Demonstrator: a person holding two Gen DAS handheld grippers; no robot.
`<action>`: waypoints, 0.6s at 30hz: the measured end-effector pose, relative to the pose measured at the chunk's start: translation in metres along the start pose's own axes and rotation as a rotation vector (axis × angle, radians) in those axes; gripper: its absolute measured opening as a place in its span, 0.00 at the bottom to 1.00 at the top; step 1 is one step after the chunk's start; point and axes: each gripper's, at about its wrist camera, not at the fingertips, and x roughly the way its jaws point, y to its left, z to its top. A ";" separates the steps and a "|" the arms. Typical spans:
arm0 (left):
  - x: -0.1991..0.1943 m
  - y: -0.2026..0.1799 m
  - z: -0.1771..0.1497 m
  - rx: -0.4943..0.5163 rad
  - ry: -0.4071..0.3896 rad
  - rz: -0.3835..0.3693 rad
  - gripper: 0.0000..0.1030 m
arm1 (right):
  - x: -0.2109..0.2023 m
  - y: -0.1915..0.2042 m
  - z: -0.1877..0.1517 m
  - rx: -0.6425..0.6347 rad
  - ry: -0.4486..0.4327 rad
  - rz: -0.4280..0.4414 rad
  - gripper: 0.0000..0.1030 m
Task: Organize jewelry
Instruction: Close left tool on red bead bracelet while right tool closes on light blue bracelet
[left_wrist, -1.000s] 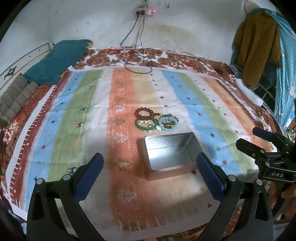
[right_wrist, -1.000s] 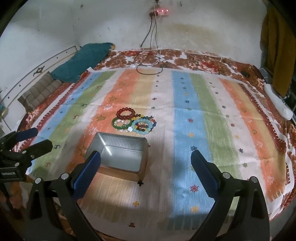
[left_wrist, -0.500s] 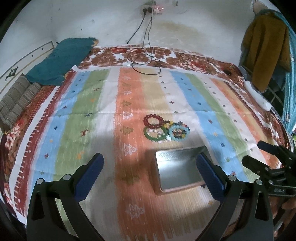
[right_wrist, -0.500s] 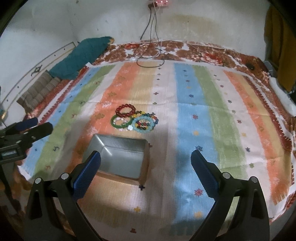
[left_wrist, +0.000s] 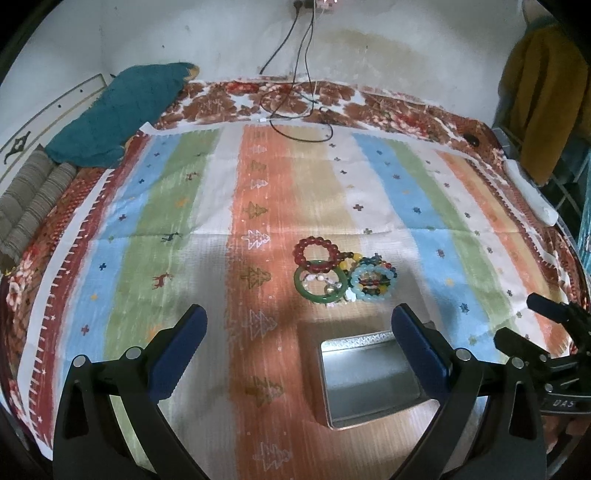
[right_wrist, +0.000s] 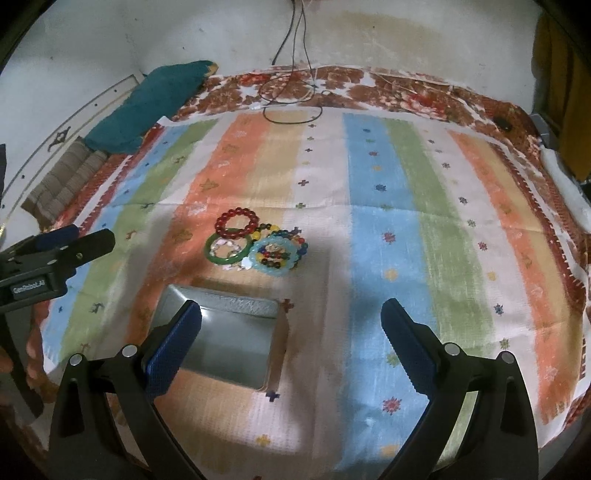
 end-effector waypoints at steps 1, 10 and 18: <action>0.003 0.000 0.001 -0.001 0.009 -0.003 0.95 | 0.001 0.000 0.002 0.002 0.004 0.003 0.96; 0.028 0.001 0.014 0.010 0.047 0.037 0.95 | 0.018 -0.003 0.013 0.004 0.042 0.007 0.96; 0.050 0.001 0.027 0.006 0.087 0.041 0.95 | 0.042 -0.005 0.024 0.006 0.096 0.009 0.96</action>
